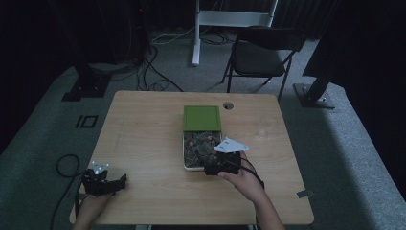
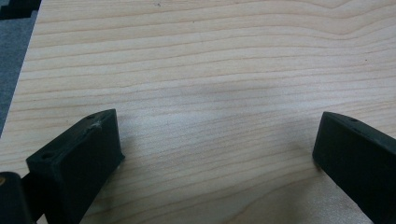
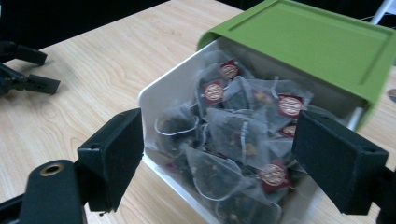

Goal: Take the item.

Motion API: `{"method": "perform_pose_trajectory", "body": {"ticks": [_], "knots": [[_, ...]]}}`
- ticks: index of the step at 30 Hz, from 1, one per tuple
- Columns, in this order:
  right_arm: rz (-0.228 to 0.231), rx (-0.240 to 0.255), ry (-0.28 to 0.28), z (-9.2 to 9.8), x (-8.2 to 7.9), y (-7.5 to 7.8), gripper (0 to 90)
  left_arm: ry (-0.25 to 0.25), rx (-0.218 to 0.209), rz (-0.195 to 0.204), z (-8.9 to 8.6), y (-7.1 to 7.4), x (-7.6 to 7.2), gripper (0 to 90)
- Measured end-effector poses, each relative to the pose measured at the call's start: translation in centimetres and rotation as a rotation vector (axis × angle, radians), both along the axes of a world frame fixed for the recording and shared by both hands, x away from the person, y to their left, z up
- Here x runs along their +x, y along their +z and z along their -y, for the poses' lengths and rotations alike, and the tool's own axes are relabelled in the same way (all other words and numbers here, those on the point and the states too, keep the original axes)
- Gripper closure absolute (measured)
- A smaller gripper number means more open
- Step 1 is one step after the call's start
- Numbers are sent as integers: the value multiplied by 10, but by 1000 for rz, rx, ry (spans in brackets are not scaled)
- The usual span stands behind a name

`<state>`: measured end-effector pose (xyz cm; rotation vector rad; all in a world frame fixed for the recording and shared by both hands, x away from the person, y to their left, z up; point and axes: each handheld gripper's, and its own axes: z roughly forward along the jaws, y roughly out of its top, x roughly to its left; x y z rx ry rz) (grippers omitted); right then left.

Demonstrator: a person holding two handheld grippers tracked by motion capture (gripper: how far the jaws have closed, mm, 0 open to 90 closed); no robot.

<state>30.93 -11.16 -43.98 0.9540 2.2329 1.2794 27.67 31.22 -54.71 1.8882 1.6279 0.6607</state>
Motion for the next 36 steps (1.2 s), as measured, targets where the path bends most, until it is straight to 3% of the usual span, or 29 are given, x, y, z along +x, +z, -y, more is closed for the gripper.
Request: {"method": "perform_pose_trajectory", "body": {"ticks": [31,36], "knots": [[-56,-52,101,-38,5,-32,252,0,0,0,0,0,0,16],[-65,-56,96,-42,8,-36,315,0,0,0,0,0,0,17]]}}
